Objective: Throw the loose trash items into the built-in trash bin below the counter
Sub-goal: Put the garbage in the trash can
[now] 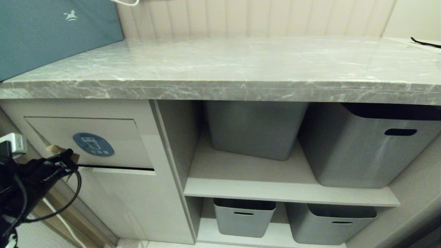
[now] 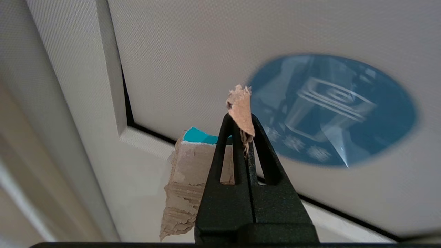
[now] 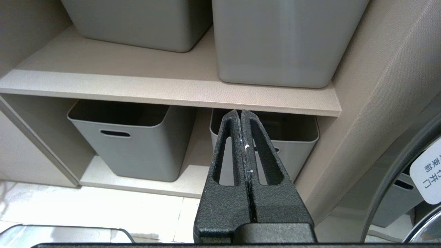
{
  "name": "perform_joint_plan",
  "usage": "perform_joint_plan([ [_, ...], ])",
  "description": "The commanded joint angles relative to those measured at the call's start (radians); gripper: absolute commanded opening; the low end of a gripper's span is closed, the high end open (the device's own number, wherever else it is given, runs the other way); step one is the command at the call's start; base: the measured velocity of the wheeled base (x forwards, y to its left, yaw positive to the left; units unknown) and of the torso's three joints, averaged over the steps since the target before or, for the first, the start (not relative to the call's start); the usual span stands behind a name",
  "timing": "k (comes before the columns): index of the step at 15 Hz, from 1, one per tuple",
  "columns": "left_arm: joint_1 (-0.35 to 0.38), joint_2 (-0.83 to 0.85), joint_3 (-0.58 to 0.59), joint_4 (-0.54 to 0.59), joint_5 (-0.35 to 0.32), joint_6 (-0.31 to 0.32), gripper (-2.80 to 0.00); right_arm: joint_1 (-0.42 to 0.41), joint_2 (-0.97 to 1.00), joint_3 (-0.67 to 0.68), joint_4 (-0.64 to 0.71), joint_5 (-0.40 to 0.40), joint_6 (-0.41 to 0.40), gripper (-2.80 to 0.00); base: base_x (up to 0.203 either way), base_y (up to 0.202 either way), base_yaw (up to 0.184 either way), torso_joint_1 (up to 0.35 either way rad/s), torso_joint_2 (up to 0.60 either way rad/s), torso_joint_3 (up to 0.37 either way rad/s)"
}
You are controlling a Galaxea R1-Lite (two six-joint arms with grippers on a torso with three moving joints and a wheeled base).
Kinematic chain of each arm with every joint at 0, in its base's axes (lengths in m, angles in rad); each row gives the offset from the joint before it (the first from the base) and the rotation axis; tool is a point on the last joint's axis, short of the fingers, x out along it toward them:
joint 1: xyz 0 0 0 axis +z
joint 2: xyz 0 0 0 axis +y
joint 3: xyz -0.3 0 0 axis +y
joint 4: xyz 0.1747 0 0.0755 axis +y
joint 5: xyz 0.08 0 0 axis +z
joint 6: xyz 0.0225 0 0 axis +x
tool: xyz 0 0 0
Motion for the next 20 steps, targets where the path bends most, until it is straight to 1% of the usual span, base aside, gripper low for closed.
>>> perform_joint_plan([
  [1, 0.007, 0.088, -0.052, -0.02, 0.0, -0.015, -2.8, 0.0, -0.002, 0.0, 0.0, 0.0, 0.0, -2.8, 0.0, 0.0, 0.0, 0.0, 0.0, 0.0],
  [3, 0.007, 0.129, -0.122, -0.025, -0.003, -0.023, -2.8, 0.0, -0.002, 0.0, 0.0, 0.0, 0.0, -2.8, 0.0, 0.0, 0.0, 0.0, 0.0, 0.0],
  [4, 0.007, 0.15, -0.151, -0.028, -0.014, -0.024, -2.8, 0.0, -0.002, 0.0, 0.0, 0.0, 0.0, -2.8, 0.0, 0.0, 0.0, 0.0, 0.0, 0.0],
  [6, 0.003, 0.17, -0.179, -0.029, -0.047, -0.035, -2.8, 0.0, -0.002, 0.0, 0.0, 0.0, 0.0, -2.8, 0.0, 0.0, 0.0, 0.0, 0.0, 0.0],
  [7, -0.002, 0.181, -0.199, -0.028, -0.053, -0.052, -2.8, 0.0, -0.002, 0.0, 0.0, 0.0, 0.0, -2.8, 0.0, 0.0, 0.0, 0.0, 0.0, 0.0],
  [9, -0.005, 0.203, -0.233, -0.024, -0.057, -0.084, -2.8, 0.0, -0.002, 0.0, 0.0, 0.0, 0.0, -2.8, 0.0, 0.0, 0.0, 0.0, 0.0, 0.0],
  [12, -0.029, 0.224, -0.253, -0.025, -0.057, -0.087, -2.8, 0.0, -0.002, 0.0, 0.0, 0.0, 0.0, -2.8, 0.0, 0.0, 0.0, 0.0, 0.0, 0.0],
  [13, -0.033, 0.227, -0.264, -0.026, -0.056, -0.087, -0.24, 0.0, -0.002, 0.0, 0.0, 0.0, 0.0, -2.8, 0.0, 0.0, 0.0, 0.0, 0.0, 0.0],
  [14, -0.037, 0.234, -0.273, -0.026, -0.056, -0.087, 0.0, 0.0, -0.002, 0.0, 0.0, 0.0, 0.0, -2.8, 0.0, 0.0, 0.0, 0.0, 0.0, 0.0],
  [17, -0.053, 0.251, -0.325, -0.024, -0.056, -0.087, 0.0, 0.0, -0.002, 0.0, 0.0, 0.0, 0.0, -2.8, 0.0, 0.0, 0.0, 0.0, 0.0, 0.0],
  [20, -0.064, 0.258, -0.335, -0.026, -0.054, -0.087, 0.0, 0.0, -0.002, 0.0, 0.0, 0.0, 0.0, -2.8, 0.0, 0.0, 0.0, 0.0, 0.0, 0.0],
])
